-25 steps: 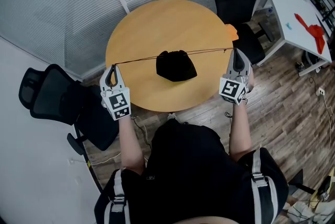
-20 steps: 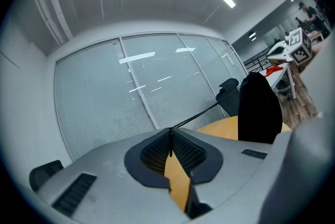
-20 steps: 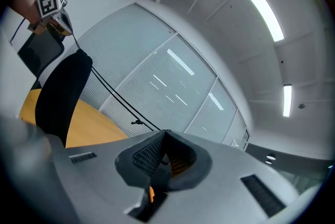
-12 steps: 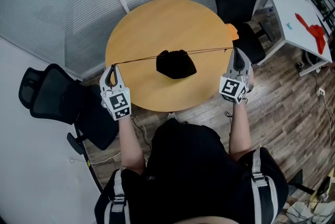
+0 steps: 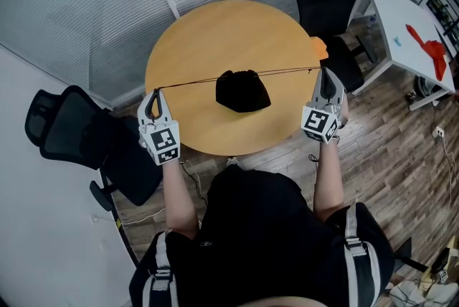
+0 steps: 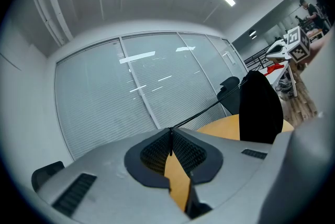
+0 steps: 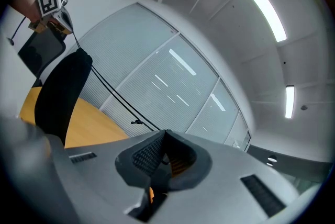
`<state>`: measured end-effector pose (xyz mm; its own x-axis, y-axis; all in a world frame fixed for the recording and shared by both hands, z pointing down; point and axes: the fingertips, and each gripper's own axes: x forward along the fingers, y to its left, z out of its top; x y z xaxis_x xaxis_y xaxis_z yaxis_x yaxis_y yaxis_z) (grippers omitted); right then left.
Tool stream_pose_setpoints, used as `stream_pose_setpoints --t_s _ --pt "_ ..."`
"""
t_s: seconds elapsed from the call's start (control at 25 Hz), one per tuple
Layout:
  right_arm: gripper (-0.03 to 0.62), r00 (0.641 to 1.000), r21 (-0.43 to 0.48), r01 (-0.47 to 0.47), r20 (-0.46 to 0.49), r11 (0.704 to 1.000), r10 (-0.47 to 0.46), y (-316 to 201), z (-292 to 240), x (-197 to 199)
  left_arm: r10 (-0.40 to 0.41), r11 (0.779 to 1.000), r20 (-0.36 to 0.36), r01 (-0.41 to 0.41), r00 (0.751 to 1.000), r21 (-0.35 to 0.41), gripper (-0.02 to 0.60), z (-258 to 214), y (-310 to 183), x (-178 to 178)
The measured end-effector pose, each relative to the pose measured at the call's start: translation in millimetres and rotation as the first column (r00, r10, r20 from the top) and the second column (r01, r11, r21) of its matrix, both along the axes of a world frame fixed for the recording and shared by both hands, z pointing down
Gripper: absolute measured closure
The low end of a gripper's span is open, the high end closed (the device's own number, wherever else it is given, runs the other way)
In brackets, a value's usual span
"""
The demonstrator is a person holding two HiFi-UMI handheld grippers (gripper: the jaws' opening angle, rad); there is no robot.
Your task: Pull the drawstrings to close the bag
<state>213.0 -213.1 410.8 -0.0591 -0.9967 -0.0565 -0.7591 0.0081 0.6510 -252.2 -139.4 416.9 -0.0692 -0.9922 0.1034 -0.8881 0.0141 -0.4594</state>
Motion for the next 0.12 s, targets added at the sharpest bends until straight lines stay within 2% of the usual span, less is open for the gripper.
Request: stream_pose_setpoints --t_s 0.12 --pt "0.534 1.000 0.000 0.005 -0.001 1.000 -0.005 -4.0 -0.6 -4.1 -0.005 1.000 -0.005 0.005 1.000 0.000 0.558 -0.7 -1.8 -4.0"
